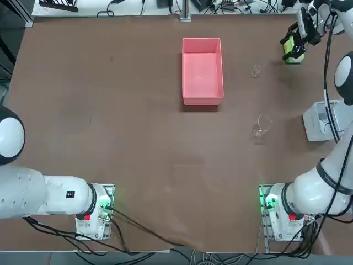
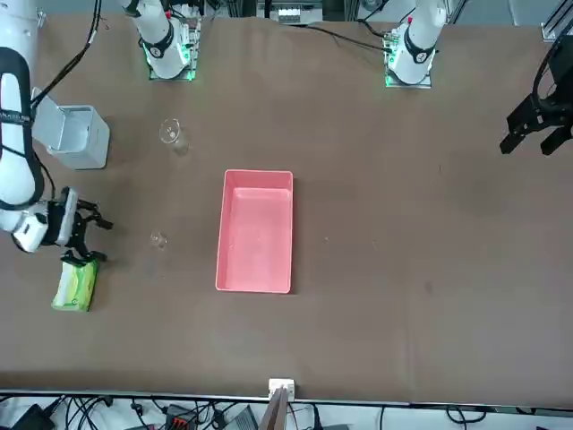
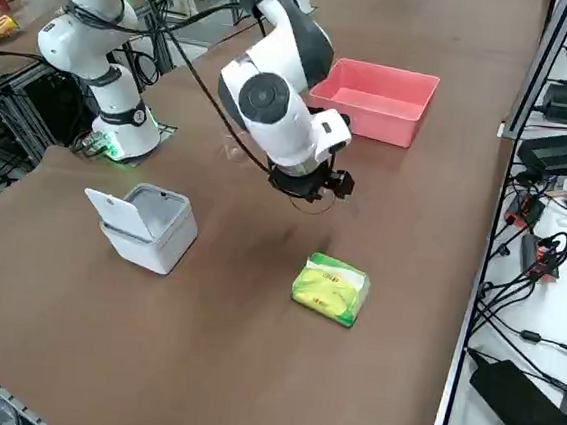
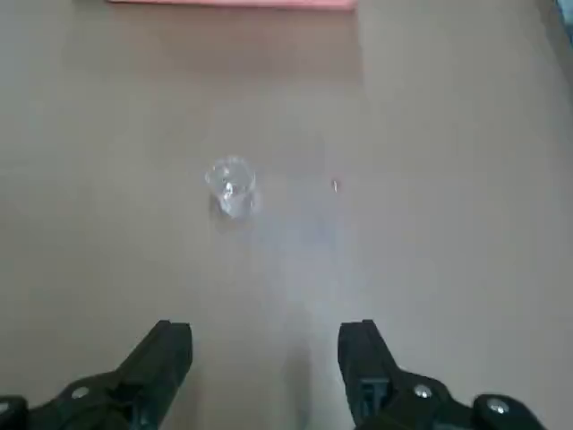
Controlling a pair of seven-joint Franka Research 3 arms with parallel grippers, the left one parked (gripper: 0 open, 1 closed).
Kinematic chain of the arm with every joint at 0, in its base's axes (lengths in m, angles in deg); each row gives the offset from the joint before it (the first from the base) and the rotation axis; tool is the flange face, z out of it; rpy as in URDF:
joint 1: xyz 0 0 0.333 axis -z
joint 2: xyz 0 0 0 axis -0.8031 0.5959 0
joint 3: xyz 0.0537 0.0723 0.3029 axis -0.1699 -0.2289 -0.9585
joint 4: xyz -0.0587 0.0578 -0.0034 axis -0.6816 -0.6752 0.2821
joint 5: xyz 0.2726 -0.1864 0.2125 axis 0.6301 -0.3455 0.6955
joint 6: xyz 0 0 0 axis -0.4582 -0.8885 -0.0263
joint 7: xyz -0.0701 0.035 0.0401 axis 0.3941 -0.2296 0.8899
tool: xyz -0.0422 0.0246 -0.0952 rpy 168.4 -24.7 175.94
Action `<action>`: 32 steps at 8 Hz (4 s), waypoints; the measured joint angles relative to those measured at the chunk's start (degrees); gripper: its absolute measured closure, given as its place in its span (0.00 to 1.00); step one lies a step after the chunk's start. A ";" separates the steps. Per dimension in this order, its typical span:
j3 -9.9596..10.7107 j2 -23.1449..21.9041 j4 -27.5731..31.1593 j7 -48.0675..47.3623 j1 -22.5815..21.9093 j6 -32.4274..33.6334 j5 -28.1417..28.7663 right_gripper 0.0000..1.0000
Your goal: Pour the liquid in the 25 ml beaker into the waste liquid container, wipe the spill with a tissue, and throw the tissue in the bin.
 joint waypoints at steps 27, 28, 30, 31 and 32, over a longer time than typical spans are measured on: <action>1.98 14.71 -15.43 -103.25 0.30 -13.49 -22.33 0.98; 1.98 14.71 -15.51 -103.25 0.30 -13.49 -22.33 0.98; 1.97 14.71 -15.77 -103.25 0.28 -13.49 -22.33 0.99; 1.97 14.71 -15.94 -103.25 0.27 -13.47 -22.33 0.99; 1.97 14.70 -16.04 -103.25 0.27 -13.42 -22.33 0.99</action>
